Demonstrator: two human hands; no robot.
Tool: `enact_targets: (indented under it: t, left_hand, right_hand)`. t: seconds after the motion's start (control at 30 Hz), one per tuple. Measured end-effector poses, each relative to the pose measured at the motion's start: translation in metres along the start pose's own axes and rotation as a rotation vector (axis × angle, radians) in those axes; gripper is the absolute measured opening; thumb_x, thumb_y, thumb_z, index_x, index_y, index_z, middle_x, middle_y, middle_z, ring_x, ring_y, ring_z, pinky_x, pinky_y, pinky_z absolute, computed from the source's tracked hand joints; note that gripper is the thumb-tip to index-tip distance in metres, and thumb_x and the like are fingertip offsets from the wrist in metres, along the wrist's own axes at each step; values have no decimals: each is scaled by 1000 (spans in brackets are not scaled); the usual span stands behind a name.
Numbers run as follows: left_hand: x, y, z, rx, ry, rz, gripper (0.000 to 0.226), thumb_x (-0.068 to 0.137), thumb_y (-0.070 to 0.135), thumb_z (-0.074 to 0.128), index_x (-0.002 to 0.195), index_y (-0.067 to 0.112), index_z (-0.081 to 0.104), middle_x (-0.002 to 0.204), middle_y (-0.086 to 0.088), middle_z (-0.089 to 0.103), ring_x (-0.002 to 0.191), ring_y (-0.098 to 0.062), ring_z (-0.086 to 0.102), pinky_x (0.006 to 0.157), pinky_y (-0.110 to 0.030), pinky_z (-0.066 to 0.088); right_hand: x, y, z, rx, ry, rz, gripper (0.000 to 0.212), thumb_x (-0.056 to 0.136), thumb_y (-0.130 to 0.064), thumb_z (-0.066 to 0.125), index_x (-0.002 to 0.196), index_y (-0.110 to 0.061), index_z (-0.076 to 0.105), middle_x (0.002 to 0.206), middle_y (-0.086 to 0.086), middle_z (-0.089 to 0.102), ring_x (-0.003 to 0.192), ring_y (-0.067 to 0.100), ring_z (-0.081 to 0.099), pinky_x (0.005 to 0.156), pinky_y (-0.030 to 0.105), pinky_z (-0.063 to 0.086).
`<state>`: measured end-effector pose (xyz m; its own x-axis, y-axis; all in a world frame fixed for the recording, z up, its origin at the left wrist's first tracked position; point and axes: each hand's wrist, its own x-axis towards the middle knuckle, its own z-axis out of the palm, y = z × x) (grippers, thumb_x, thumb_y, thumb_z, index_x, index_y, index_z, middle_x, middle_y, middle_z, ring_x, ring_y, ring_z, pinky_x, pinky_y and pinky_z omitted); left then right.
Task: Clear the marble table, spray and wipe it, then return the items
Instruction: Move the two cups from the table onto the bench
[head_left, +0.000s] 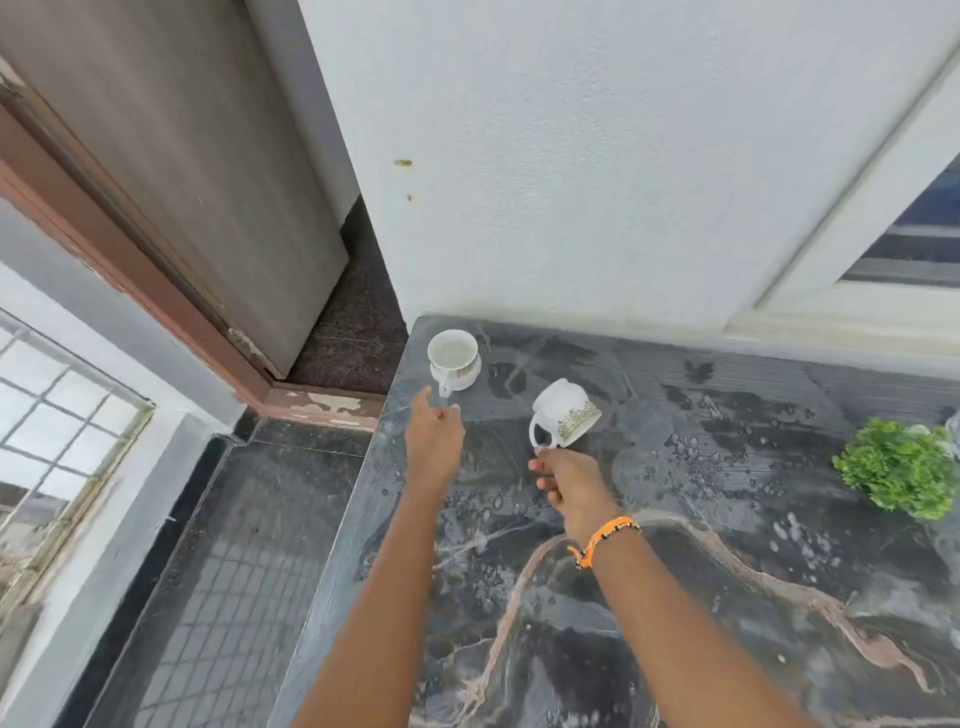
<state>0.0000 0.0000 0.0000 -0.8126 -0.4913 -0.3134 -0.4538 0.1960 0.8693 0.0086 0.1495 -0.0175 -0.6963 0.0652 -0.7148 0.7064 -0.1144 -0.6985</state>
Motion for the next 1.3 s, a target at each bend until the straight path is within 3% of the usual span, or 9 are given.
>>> enact_targets:
  t: [0.1,0.2,0.27,0.47,0.53,0.83,1.0,1.13,1.3]
  left_hand:
    - [19,0,3,17,-62,10,37,94,16,43,131,15,43,78,2,57,71,-16,56,71,-34,46]
    - [31,0,6,14,-55,5,21,96,25,43,108,10,53,86,-4,60,69,-17,55,67,-33,45]
    - [36,0,7,69,-50,21,23,97,27,42,99,8,54,82,-6,58,73,-22,53,70,-36,43]
    - [15,-1,17,58,-99,92,29,99,19,40,76,11,56,57,0,50,54,-11,46,49,-15,35]
    - [-5,-1,24,24,-100,90,33,98,18,42,69,16,57,55,2,51,52,-9,46,49,-16,36]
    - [-147,1,75,-38,-325,131,30,97,20,48,71,13,61,48,10,48,48,-4,43,58,-20,40]
    - [-240,4,119,-23,-442,224,30,96,22,49,71,17,63,45,12,48,45,1,42,50,-10,37]
    - [-327,6,164,-15,-544,266,29,96,24,49,71,20,63,45,11,49,47,-3,41,48,-13,35]
    - [-423,5,226,-19,-667,325,29,95,20,50,70,18,64,43,12,46,44,-1,41,47,-9,36]
  right_hand:
    - [5,-2,7,96,53,31,9,91,-14,57,82,-14,58,65,-1,53,49,8,37,32,13,26]
    - [4,-1,6,130,118,-24,22,94,-19,53,72,-17,54,61,-3,48,47,7,34,32,13,24]
    - [5,-2,0,162,149,-75,25,96,-21,49,71,-18,53,60,-4,46,46,7,32,33,13,24]
    - [1,-5,-30,166,161,-183,23,93,-12,49,72,-15,56,60,1,49,49,8,40,36,11,33]
    - [-4,-1,-46,109,156,-226,22,92,-12,51,71,-13,57,60,1,51,50,9,43,38,12,36]
    - [-70,29,-166,-16,293,-393,20,89,-13,54,73,-5,60,56,0,53,46,6,46,43,14,39]
    - [-122,54,-250,-27,393,-446,22,90,-16,53,78,0,62,56,0,53,47,6,46,48,19,40]
    - [-171,82,-334,-22,521,-474,24,89,-15,53,77,5,59,56,2,53,54,14,47,59,33,42]
    - [-224,121,-435,-3,643,-502,27,88,-15,52,80,11,54,60,13,51,56,20,45,59,34,38]
